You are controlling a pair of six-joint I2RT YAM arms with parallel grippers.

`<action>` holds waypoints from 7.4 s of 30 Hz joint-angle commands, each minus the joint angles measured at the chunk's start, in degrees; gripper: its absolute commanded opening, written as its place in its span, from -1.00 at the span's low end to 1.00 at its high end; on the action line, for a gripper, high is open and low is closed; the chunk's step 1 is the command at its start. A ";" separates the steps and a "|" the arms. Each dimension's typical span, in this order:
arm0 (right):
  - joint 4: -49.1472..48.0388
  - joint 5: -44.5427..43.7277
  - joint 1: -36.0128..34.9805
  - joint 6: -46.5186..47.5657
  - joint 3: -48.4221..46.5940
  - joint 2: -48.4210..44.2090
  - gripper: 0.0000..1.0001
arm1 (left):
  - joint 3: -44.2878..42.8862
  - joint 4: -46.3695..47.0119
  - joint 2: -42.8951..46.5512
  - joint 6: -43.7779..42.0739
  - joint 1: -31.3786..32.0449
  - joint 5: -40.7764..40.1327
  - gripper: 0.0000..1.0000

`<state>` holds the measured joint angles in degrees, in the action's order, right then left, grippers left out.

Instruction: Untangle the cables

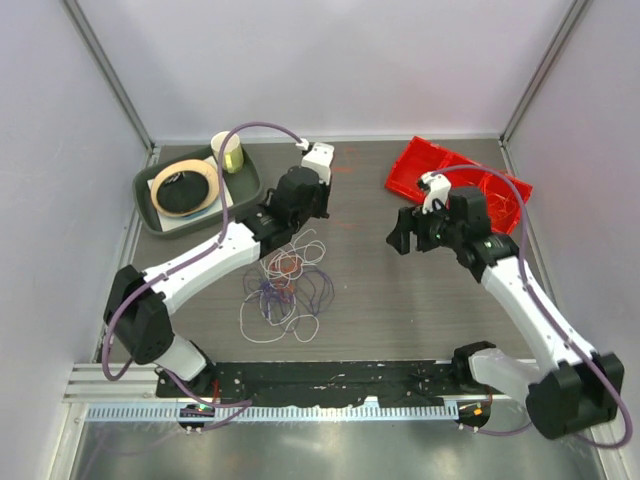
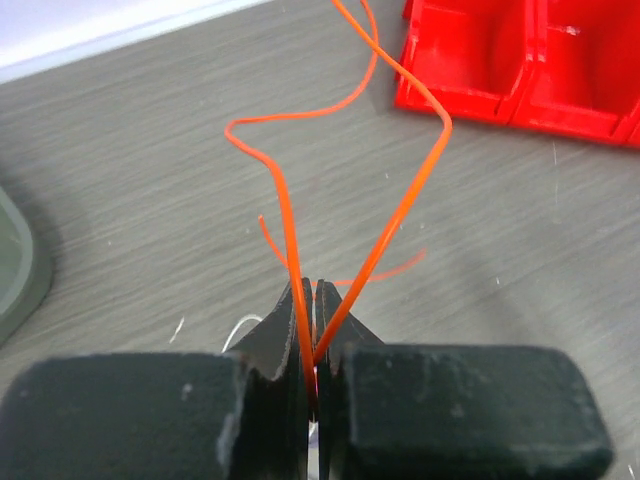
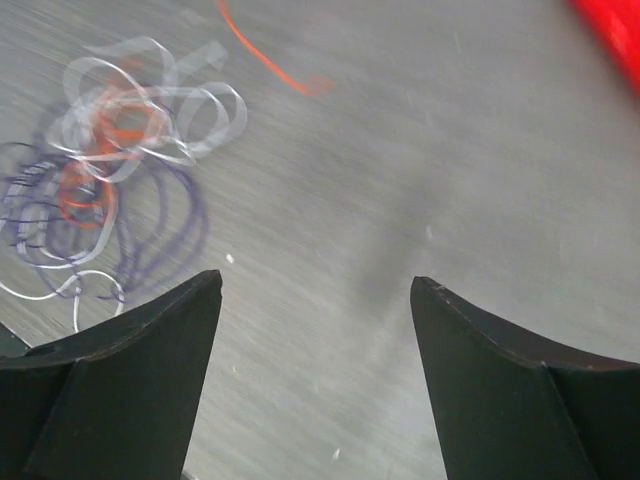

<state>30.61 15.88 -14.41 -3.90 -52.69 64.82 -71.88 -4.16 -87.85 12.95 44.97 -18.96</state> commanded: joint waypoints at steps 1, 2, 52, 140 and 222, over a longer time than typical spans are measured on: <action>-25.12 15.14 -0.26 8.02 6.17 -11.45 0.69 | -5.64 -15.94 2.07 0.49 0.29 8.55 -1.00; -28.21 16.45 -0.35 11.77 7.41 -12.86 0.74 | -6.34 -18.57 2.51 0.84 0.29 9.98 -1.00; -52.58 10.66 -19.86 13.66 14.19 -3.91 -0.52 | 3.23 -8.84 14.46 12.00 3.11 38.74 -1.00; -30.25 -22.73 38.06 -3.47 -19.66 24.30 -0.99 | 23.45 -9.28 20.44 17.28 0.03 -4.24 1.00; -8.90 -36.87 8.92 -4.80 -23.00 13.77 0.86 | 22.48 -31.58 28.52 33.45 0.03 -13.11 0.99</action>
<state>21.12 -10.46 3.20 -11.14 -78.98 84.77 -48.75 -27.66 -62.04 39.62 45.28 -27.42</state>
